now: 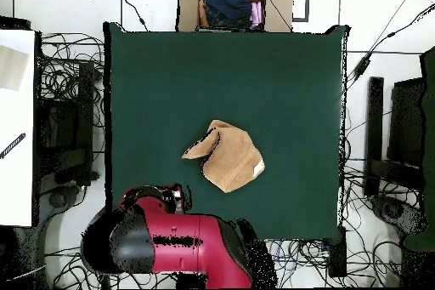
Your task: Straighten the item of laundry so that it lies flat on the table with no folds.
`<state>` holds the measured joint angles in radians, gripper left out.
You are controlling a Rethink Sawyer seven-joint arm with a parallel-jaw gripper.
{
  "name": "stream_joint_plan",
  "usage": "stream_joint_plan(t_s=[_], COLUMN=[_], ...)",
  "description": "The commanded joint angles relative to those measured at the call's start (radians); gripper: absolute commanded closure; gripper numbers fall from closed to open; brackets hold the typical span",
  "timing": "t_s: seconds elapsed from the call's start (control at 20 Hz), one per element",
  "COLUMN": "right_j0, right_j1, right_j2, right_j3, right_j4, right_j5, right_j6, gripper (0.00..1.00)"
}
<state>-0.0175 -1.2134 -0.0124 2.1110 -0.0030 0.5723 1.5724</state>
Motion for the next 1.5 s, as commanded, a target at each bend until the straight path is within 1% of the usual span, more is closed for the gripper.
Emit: stream_joint_plan(t_s=[0.05,0.2,0.25,0.45,0.9,1.25,1.5], right_j0=[-0.032,-0.050,-0.068,-0.094,-0.113,-0.128,-0.134], right_j1=[0.066,0.090,0.118,0.169,0.249,0.294,0.331], right_j2=[0.035,0.047,0.058,0.078,0.097,0.112,0.124], right_j3=[-0.019,-0.042,-0.067,-0.132,-0.283,-0.341,-0.412], right_j4=[-0.007,-0.007,-0.008,-0.015,-0.038,-0.040,-0.046], right_j5=[0.098,0.101,0.101,0.124,0.226,0.255,0.309], right_j6=[0.097,0.080,0.064,0.046,0.023,-0.002,-0.028], gripper=[0.00,0.00,0.00,0.00,0.00,0.00,0.00])
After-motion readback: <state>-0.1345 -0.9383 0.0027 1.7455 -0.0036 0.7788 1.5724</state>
